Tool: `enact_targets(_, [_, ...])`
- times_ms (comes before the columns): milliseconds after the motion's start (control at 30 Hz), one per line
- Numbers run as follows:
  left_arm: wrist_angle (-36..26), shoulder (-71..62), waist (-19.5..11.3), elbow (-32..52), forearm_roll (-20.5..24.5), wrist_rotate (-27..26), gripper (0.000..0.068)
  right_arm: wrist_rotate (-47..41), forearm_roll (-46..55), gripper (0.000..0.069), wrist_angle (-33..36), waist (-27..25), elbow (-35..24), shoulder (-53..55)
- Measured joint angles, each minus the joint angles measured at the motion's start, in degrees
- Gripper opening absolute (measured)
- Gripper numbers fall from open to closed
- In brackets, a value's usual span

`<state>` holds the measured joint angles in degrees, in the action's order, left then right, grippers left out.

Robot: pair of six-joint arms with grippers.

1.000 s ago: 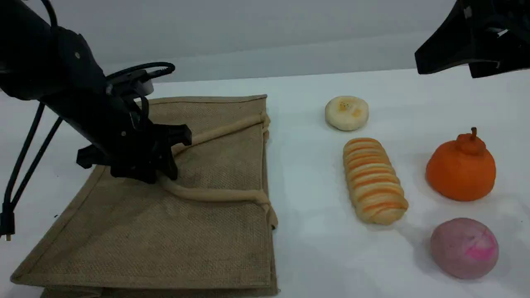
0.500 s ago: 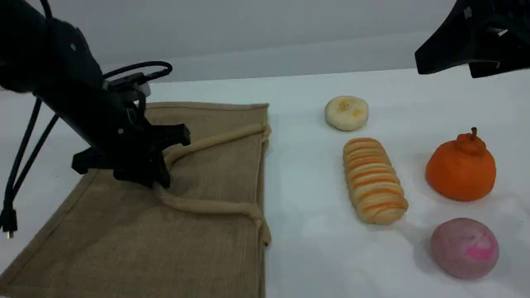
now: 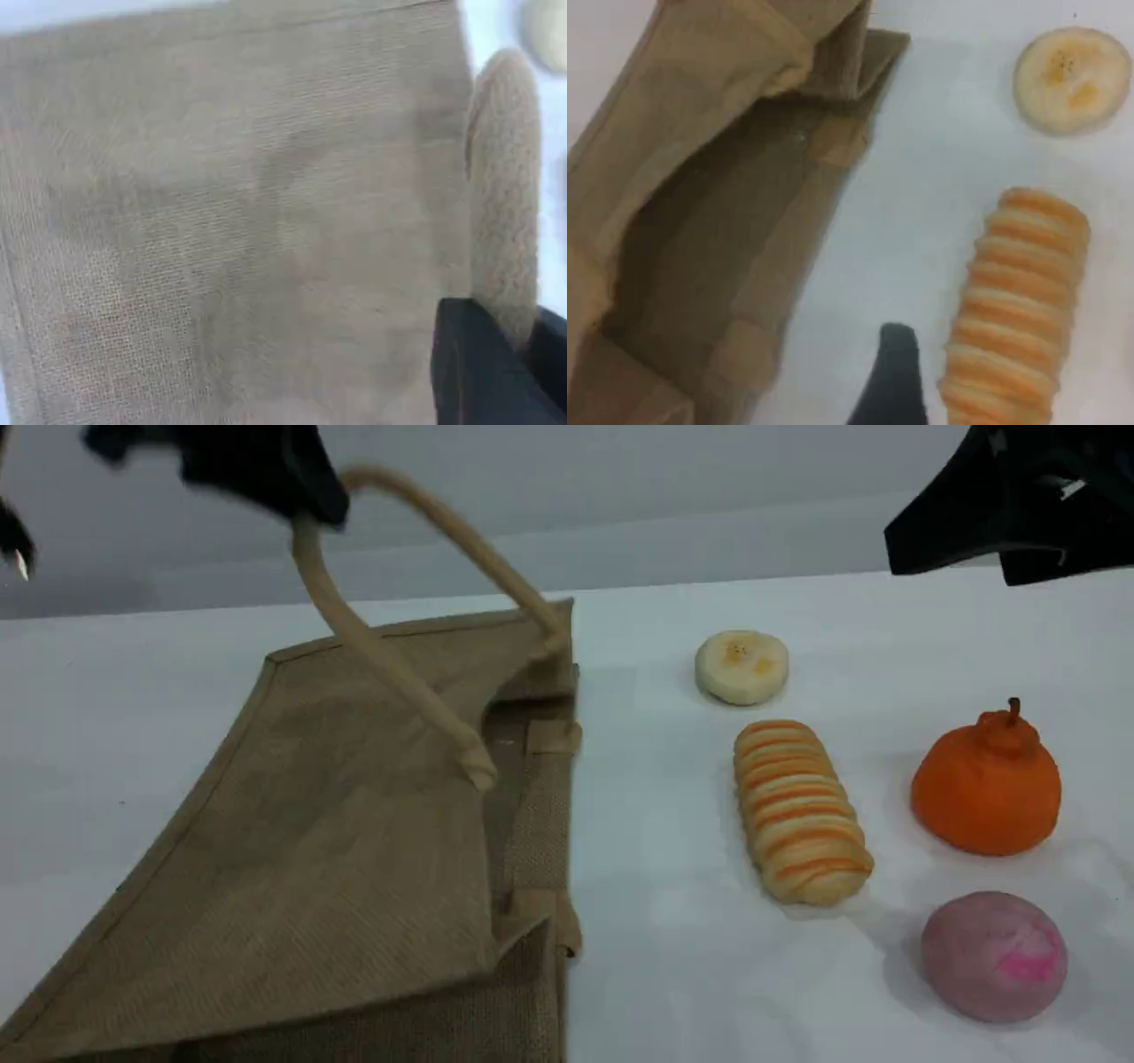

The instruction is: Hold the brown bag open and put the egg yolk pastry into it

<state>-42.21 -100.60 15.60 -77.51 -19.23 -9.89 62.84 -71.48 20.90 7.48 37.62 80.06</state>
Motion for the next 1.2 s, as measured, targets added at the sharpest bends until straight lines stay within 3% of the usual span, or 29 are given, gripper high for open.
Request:
enact_targets(267, [-17.6,2.0,0.0,-10.1,0.0,-9.0,0.0093,12.9,-13.0,0.0565,-5.0,0.0,0.1,0.0])
enact_targets(433, [-25.9,2.0,0.0,-14.4,-0.2,-11.9,0.0093,22.5,-22.2,0.0565,-4.7,0.0,3.4,2.5])
enact_targets(667, [-27.9,2.0,0.0,-18.7,-0.2,-11.9,0.0092,26.4,-25.4,0.0565,-4.7,0.0,11.5,12.5])
enact_targets(1200, [-27.8,1.9,0.0,-18.7,-0.6,-11.9,0.0092,27.2,-24.5,0.0565,-8.1,-0.1,35.7,42.7])
